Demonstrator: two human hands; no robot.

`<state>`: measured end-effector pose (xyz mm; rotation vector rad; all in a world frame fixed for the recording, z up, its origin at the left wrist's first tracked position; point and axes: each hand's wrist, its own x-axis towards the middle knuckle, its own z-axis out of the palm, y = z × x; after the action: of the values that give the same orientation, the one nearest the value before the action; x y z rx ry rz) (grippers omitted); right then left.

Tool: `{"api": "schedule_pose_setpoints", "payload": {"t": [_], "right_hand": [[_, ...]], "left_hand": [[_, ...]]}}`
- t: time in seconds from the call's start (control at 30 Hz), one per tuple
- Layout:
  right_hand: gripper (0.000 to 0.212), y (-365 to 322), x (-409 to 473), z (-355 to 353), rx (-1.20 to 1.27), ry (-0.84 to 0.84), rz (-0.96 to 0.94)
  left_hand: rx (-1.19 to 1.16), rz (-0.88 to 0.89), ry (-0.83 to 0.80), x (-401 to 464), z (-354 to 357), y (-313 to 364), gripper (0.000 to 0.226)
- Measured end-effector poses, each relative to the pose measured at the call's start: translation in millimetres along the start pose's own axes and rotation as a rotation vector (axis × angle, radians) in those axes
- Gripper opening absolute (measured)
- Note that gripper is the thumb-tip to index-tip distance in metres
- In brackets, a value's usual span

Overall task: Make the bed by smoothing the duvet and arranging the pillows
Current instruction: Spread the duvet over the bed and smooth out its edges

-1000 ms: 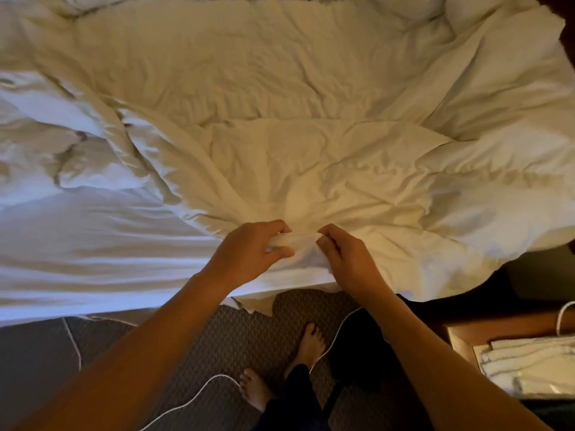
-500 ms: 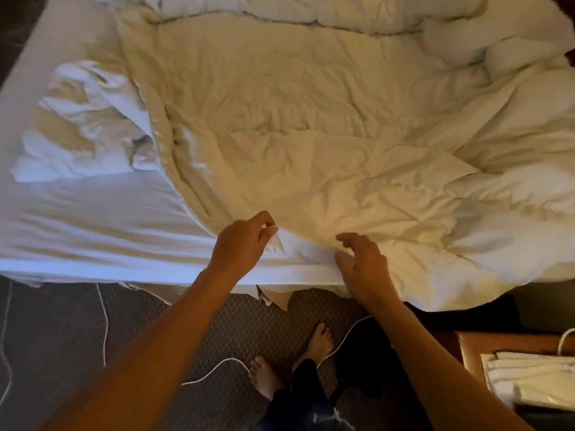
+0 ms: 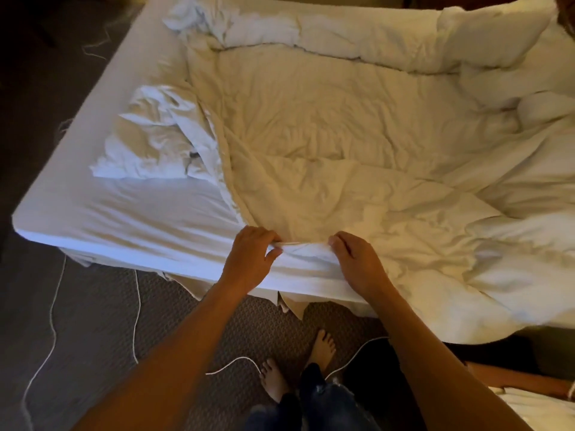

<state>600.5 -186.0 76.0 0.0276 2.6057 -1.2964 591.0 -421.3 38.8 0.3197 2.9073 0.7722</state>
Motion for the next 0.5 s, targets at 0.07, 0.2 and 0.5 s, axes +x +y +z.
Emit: {"api": "schedule_pose_setpoints", "payload": {"t": [0.07,0.2,0.5], "right_hand": [[0.034,-7,2,-12,0.0,0.003,0.004],[0.024,-20,11,-30,-0.041,0.044,0.05],[0.023,-85,25,-15,0.056,-0.029,-0.17]], "left_hand": [[-0.064,-0.061,-0.011,9,-14,8,0.013],[-0.187,-0.058,-0.016,35,-56,41,0.019],[-0.443,-0.08,0.081,39,-82,85,0.023]]}}
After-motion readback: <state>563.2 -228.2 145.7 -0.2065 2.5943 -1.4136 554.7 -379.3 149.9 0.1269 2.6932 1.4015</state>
